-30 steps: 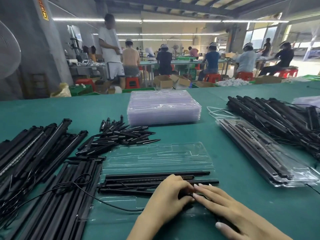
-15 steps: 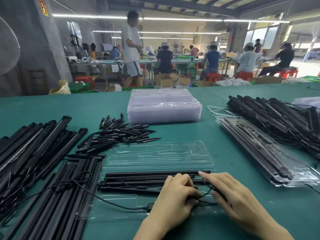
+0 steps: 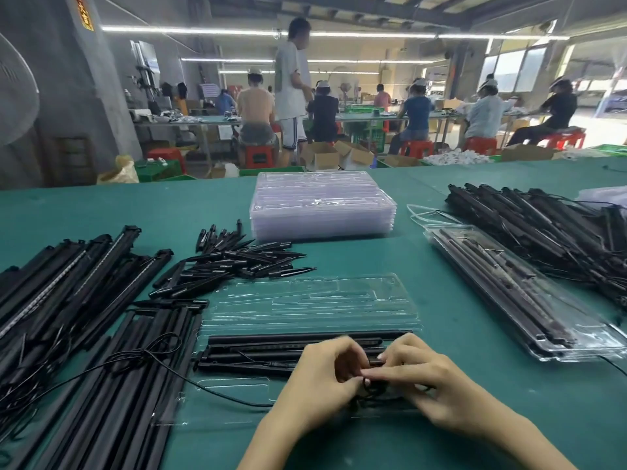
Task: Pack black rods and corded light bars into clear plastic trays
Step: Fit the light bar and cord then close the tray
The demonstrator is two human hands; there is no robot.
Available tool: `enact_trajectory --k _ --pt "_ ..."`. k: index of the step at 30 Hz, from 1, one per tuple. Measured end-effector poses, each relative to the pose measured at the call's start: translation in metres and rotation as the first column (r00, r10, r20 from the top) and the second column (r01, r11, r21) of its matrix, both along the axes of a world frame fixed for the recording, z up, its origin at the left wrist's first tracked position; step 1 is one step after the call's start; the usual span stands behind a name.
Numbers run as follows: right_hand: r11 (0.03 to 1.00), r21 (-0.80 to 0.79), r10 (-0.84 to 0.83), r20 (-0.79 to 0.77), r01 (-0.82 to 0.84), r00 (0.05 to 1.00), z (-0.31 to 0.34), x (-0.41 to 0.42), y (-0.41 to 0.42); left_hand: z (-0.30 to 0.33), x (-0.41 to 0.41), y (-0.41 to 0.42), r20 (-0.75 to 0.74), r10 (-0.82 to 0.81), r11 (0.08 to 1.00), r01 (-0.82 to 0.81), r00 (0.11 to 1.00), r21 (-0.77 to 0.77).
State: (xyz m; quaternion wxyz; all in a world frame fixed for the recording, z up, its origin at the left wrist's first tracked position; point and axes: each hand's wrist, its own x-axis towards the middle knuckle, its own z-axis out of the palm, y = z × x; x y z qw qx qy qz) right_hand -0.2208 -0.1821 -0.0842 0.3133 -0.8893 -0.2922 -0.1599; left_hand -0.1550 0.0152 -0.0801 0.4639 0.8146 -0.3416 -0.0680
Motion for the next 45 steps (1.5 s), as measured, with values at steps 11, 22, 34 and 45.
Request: enact_trajectory --k 11,22,34,45 --pt "0.965 0.224 -0.087 -0.221 0.137 0.972 -0.007 0.000 0.004 0.005 -0.011 -0.005 0.055 -0.187 0.978 0.180 0.981 0.109" --pt "0.967 0.095 -0.225 -0.111 0.236 0.968 -0.006 -0.005 -0.007 -0.003 -0.010 -0.008 0.117 -0.161 0.968 0.134 0.980 0.212" --pt "0.968 0.110 -0.200 -0.192 0.223 0.961 -0.001 -0.014 -0.028 -0.007 -0.013 -0.007 0.179 -0.174 0.964 0.130 0.968 0.234" --pt "0.961 -0.011 -0.274 -0.107 0.275 0.956 -0.005 -0.014 -0.020 0.008 -0.031 -0.013 0.608 -0.391 0.792 -0.085 0.691 0.605"
